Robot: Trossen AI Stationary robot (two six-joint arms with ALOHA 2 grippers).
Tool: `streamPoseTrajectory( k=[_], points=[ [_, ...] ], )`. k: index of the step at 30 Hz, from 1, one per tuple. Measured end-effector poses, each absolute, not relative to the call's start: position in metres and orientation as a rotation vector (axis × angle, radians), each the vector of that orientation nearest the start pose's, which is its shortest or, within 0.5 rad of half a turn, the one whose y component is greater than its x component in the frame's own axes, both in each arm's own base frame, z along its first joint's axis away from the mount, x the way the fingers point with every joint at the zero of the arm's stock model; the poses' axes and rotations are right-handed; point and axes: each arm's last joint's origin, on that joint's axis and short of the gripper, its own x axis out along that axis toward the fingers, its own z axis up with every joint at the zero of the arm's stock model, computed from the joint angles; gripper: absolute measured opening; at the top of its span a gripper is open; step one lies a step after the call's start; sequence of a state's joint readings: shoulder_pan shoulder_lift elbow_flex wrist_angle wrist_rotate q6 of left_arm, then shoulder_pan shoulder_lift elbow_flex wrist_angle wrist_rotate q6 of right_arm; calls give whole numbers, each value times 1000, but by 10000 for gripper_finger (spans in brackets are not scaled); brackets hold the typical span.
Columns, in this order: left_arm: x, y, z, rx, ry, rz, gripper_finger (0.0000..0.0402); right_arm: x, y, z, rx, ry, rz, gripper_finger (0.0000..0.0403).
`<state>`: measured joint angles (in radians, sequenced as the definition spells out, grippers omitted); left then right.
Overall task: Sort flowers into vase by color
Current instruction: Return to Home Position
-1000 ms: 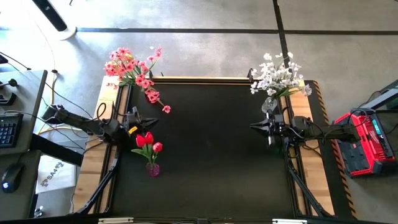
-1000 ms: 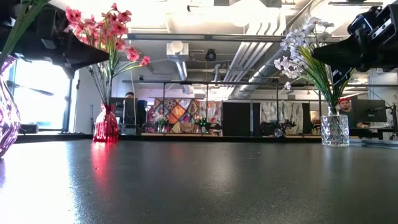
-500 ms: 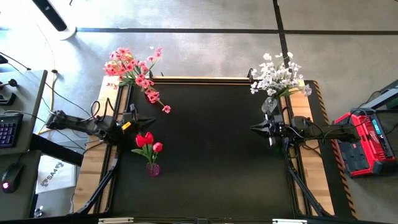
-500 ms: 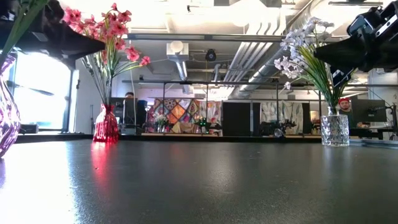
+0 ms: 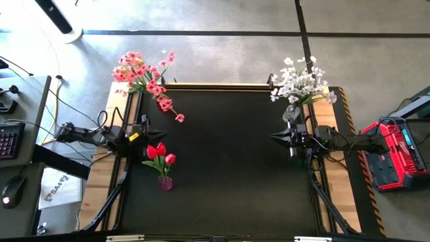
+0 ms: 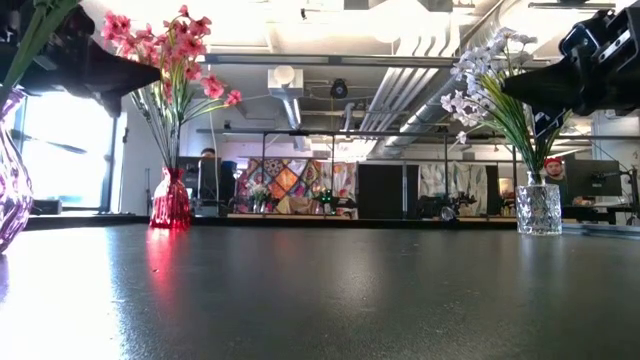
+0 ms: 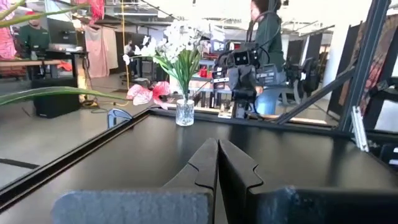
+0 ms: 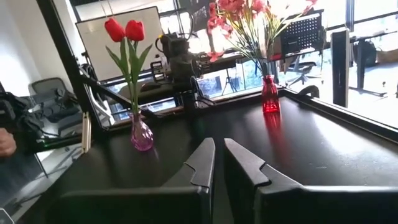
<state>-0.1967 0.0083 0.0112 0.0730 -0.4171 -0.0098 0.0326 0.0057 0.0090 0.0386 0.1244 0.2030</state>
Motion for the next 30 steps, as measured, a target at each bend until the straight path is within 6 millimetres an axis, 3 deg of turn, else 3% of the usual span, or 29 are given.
streamPoseTrajectory(
  k=[30],
  points=[
    [97,-7,171,-56,-50,221,0,98,0,169,107,-39,-90,20]
  ],
)
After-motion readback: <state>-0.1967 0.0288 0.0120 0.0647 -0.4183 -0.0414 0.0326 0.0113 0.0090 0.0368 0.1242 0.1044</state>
